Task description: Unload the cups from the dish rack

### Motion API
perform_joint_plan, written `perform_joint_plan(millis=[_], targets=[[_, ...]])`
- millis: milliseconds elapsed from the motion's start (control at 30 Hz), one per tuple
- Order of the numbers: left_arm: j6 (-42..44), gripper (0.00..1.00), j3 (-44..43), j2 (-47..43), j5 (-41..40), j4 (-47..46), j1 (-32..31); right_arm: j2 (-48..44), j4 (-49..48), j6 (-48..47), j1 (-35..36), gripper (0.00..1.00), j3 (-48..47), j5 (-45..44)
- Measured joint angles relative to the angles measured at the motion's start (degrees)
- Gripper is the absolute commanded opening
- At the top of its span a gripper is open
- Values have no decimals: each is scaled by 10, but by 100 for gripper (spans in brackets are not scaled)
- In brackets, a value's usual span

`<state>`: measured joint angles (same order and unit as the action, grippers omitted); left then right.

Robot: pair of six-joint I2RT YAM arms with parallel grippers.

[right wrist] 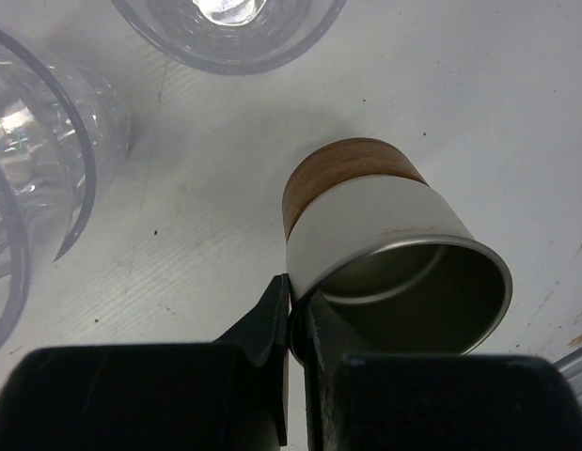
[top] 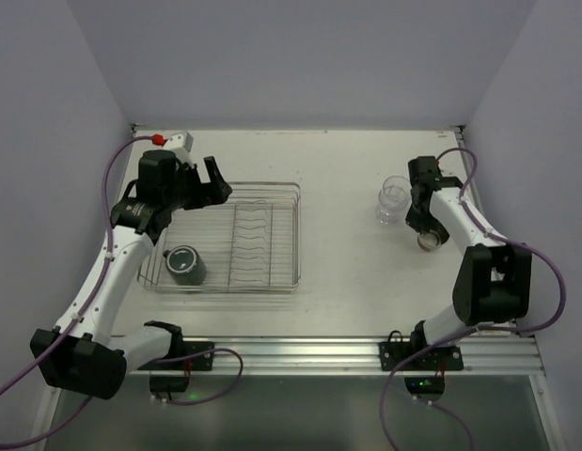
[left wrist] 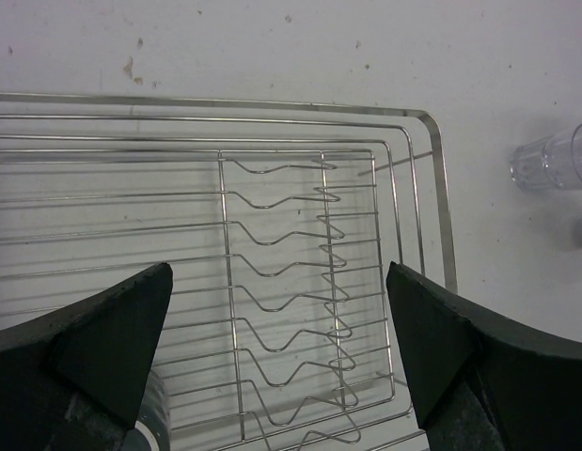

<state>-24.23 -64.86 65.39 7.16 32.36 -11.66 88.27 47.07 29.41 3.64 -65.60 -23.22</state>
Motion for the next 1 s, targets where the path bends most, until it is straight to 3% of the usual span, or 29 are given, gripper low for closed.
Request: perform_joint_plan(millis=[800, 1000], targets=[[28, 100, 7, 0, -18, 17, 0, 64, -30, -10, -16, 1, -12, 20], [28, 100, 7, 0, -21, 21, 0, 66, -33, -12, -19, 9, -12, 20]])
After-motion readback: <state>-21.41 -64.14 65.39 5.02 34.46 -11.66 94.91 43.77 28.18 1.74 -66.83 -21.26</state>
